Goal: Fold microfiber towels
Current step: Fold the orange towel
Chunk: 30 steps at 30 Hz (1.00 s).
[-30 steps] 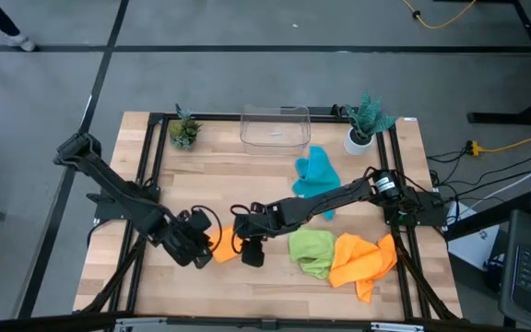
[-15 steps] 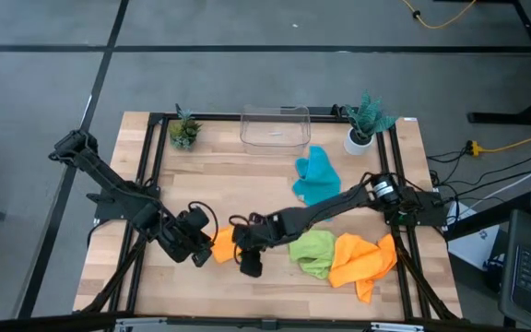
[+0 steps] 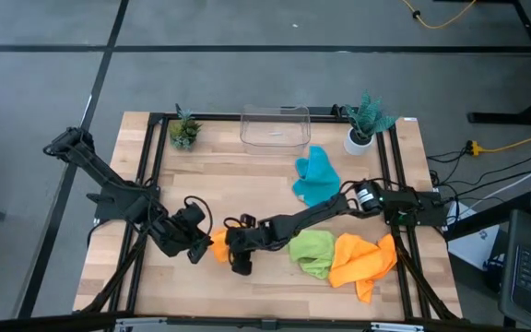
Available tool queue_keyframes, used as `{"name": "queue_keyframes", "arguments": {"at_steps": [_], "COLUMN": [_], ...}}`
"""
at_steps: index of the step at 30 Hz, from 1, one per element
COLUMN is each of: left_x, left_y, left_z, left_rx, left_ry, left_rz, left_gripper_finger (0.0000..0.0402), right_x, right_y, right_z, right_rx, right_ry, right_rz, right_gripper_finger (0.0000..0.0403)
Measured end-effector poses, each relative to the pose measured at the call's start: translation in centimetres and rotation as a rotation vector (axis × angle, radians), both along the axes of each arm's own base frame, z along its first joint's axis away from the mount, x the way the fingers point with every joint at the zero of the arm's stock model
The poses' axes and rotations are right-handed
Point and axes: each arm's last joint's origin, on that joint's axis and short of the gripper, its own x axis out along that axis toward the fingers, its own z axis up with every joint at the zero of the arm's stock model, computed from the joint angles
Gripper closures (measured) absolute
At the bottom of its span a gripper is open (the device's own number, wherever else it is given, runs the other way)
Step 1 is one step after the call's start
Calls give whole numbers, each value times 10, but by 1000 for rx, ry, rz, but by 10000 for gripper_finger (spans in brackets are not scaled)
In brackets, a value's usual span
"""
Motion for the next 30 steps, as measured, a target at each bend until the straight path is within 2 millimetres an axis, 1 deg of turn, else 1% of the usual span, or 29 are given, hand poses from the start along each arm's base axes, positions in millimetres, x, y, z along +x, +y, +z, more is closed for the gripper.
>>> {"name": "queue_keyframes", "arguments": {"at_steps": [4, 6, 9, 12, 14, 17, 20, 24, 26, 30], "left_x": [0, -1, -1, -2, -3, -4, -4, -5, -6, -10], "left_y": [0, 0, 0, 0, 0, 0, 0, 0, 0, 0], "left_z": [-1, -1, -1, -2, -2, -3, -3, -3, -2, 1], "left_rx": [6, 8, 11, 23, 27, 28, 28, 26, 18, 9], "left_ry": [5, 6, 9, 24, 30, 31, 31, 50, 50, 41], "left_rz": [-1, -5, -5, -8, -11, -13, -13, -24, -32, -45], "left_gripper_finger": [310, 310, 310, 310, 310, 310, 310, 310, 310, 310], "right_x": [2, 2, 4, 8, 10, 10, 8, 2, -4, -14], "right_y": [-11, -23, -47, -67, -76, -85, -89, -90, -91, -88], "right_z": [-3, -4, -3, -3, -1, 6, 22, 68, 84, 99], "right_rx": [-18, -44, -62, -41, 0, 22, -40, -96, -103, -143], "right_ry": [27, 51, 75, 83, 94, 113, 105, 23, 20, 45], "right_rz": [-33, -67, -117, -119, -109, -96, -91, -79, -71, -18], "right_gripper_finger": [241, 241, 241, 241, 241, 241, 241, 241, 241, 241]}}
